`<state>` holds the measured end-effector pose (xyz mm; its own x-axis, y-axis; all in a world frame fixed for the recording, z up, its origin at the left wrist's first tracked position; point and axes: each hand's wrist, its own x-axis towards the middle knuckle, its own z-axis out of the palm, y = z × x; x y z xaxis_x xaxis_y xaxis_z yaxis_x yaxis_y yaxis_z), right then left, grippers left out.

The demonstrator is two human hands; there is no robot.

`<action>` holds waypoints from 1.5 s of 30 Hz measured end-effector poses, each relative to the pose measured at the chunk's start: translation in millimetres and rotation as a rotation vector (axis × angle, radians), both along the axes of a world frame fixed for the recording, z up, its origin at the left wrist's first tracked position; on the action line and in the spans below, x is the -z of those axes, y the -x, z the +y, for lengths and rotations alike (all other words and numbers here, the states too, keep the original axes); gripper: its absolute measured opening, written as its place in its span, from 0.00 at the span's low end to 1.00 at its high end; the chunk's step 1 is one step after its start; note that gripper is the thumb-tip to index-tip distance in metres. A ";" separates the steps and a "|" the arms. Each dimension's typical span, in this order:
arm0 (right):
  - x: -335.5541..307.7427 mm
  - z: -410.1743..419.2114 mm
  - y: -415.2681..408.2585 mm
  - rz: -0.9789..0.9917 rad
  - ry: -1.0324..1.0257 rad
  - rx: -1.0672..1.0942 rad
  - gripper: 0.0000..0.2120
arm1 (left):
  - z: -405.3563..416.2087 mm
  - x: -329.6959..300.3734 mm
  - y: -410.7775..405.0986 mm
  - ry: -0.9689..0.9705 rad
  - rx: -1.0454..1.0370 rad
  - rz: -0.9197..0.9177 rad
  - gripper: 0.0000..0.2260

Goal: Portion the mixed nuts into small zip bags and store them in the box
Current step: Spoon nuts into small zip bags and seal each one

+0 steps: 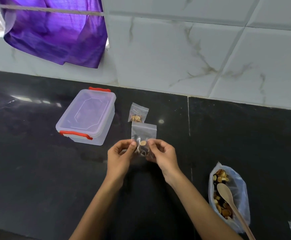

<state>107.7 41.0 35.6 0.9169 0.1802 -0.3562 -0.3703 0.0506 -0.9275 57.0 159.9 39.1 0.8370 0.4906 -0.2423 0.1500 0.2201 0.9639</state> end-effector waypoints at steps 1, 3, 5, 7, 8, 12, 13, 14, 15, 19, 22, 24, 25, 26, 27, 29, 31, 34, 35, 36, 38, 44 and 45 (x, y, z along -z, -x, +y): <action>2.9 6.3 -8.9 -0.009 0.010 -0.015 0.05 | 5.3 1.7 -9.5 -0.021 -0.024 0.012 0.07; 9.3 19.3 -27.3 -0.030 0.044 -0.026 0.05 | 15.6 7.3 -31.1 -0.051 -0.072 0.046 0.07; 14.8 31.6 -45.3 -0.053 0.096 -0.004 0.05 | 24.3 14.8 -52.7 -0.081 -0.113 0.076 0.07; 19.0 41.8 -62.2 -0.090 0.145 0.034 0.04 | 31.7 23.5 -72.8 -0.133 -0.150 0.100 0.07; 21.2 45.9 -69.7 -0.107 0.166 0.049 0.02 | 34.9 27.5 -81.2 -0.168 -0.167 0.109 0.07; 33.3 57.6 -91.7 -0.150 0.305 0.127 0.06 | 44.9 43.0 -103.3 -0.369 -0.194 0.167 0.07; 36.3 59.5 -94.3 -0.159 0.352 0.147 0.07 | 46.4 47.3 -106.0 -0.421 -0.192 0.188 0.07; 38.8 61.1 -96.2 -0.173 0.396 0.162 0.08 | 47.3 51.2 -107.5 -0.471 -0.188 0.207 0.08; 40.9 62.5 -97.1 -0.188 0.439 0.165 0.08 | 47.9 54.4 -108.4 -0.516 -0.181 0.229 0.09; 43.6 64.8 -97.3 -0.215 0.516 0.137 0.08 | 47.5 55.3 -109.1 -0.591 -0.157 0.263 0.13; 38.6 60.6 -93.7 -0.193 0.486 0.138 0.09 | 46.8 49.3 -106.1 -0.583 -0.153 0.244 0.15; 31.4 52.7 -86.6 -0.189 0.461 0.149 0.10 | 44.9 45.5 -100.4 -0.582 -0.155 0.221 0.14; 27.5 47.5 -81.6 -0.194 0.453 0.155 0.10 | 42.6 42.8 -96.6 -0.595 -0.156 0.204 0.11; 23.1 41.7 -75.6 -0.200 0.448 0.162 0.10 | 39.6 40.5 -92.0 -0.608 -0.161 0.192 0.09; 18.6 35.7 -69.0 -0.207 0.446 0.169 0.10 | 35.6 36.7 -87.0 -0.614 -0.168 0.182 0.08; 9.5 23.1 -54.6 -0.226 0.433 0.185 0.10 | 24.7 27.1 -75.2 -0.587 -0.172 0.156 0.05; -0.6 9.5 -39.3 -0.250 0.420 0.207 0.10 | 10.6 16.1 -62.1 -0.545 -0.150 0.100 0.03; -16.3 -11.6 -14.5 -0.301 0.399 0.248 0.10 | -11.5 3.6 -40.9 -0.513 -0.109 0.001 0.03; -21.1 -19.4 -6.0 -0.317 0.398 0.262 0.11 | -19.3 0.6 -34.0 -0.505 -0.094 -0.025 0.03; -26.0 -27.4 2.4 -0.325 0.404 0.274 0.11 | -27.0 -1.1 -27.5 -0.501 -0.075 -0.045 0.03; -34.4 -44.9 17.7 -0.337 0.418 0.299 0.10 | -43.4 -5.2 -15.3 -0.496 -0.028 -0.079 0.04; -58.7 -112.8 66.6 -0.365 0.436 0.458 0.09 | -82.7 -9.0 10.0 -0.497 0.100 -0.152 0.04; -60.8 -127.3 75.8 -0.368 0.453 0.482 0.09 | -88.5 -8.2 14.5 -0.495 0.118 -0.158 0.04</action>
<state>31.9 -86.3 96.4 0.9312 -0.3619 0.0448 -0.0658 -0.2874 -0.9555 42.5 71.4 47.2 0.9008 0.4148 0.1283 -0.0095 -0.2768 0.9609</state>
